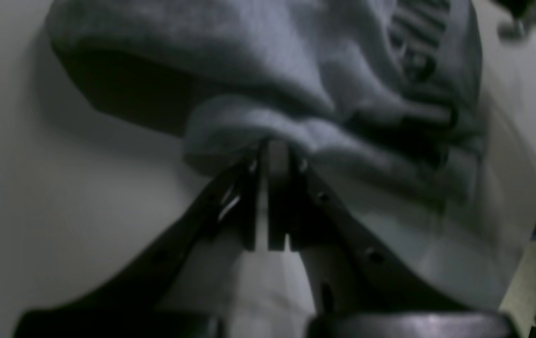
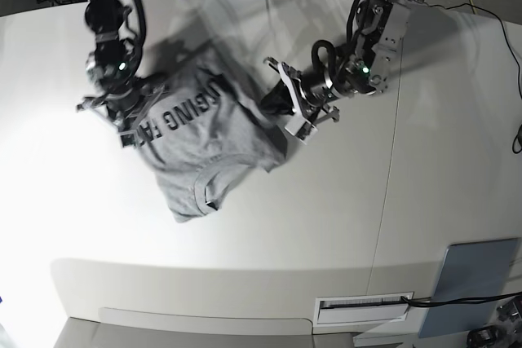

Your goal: Fold the T-shirt properly

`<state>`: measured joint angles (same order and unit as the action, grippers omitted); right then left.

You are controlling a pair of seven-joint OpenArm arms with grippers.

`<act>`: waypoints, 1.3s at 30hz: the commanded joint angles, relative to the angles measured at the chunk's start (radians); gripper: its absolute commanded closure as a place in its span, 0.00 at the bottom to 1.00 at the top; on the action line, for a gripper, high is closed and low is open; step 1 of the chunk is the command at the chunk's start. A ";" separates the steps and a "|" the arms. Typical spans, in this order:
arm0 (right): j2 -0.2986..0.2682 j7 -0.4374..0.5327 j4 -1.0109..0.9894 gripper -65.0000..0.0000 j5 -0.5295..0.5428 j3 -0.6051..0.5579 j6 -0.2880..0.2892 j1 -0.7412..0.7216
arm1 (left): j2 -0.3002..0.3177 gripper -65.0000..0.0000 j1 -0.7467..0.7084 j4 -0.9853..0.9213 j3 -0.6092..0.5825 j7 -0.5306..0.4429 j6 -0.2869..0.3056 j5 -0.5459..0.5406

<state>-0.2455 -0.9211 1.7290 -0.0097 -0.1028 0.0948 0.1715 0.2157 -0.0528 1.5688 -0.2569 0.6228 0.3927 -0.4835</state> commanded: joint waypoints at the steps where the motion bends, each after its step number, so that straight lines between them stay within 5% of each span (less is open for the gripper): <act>1: 0.017 -0.013 0.035 1.00 0.028 -0.003 0.037 0.029 | 0.001 0.96 0.017 0.017 0.016 -0.022 0.006 -0.014; 7: 0.091 -0.014 0.157 1.00 0.027 -0.018 0.106 0.167 | 0.001 0.96 0.026 0.017 0.076 -0.020 0.024 -0.027; 10: 0.090 -0.018 0.209 1.00 0.003 -0.048 0.107 0.214 | 0.001 0.96 0.025 0.017 0.106 -0.014 0.077 -0.027; 15: 0.070 -0.044 0.334 1.00 -0.037 -0.043 0.100 0.248 | 0.001 0.96 0.025 0.037 0.152 0.077 0.084 -0.104; 22: 0.046 -0.087 0.453 1.00 -0.035 0.072 0.049 0.256 | 0.003 1.00 -0.018 0.099 0.262 0.113 0.118 -0.122; 32: 0.046 -0.097 0.528 1.00 -0.035 0.277 0.049 0.443 | 0.028 1.00 -0.236 0.188 0.569 0.160 0.242 -0.123; 39: 0.047 -0.105 0.602 1.00 -0.035 0.320 0.014 0.674 | 0.072 1.00 -0.499 0.209 0.765 0.163 0.253 -0.134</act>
<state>-0.1951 -1.0359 2.3123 -0.0364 0.2123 0.1089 0.8364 0.2760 -0.5453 1.7634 0.5030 0.7990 0.6338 -0.5961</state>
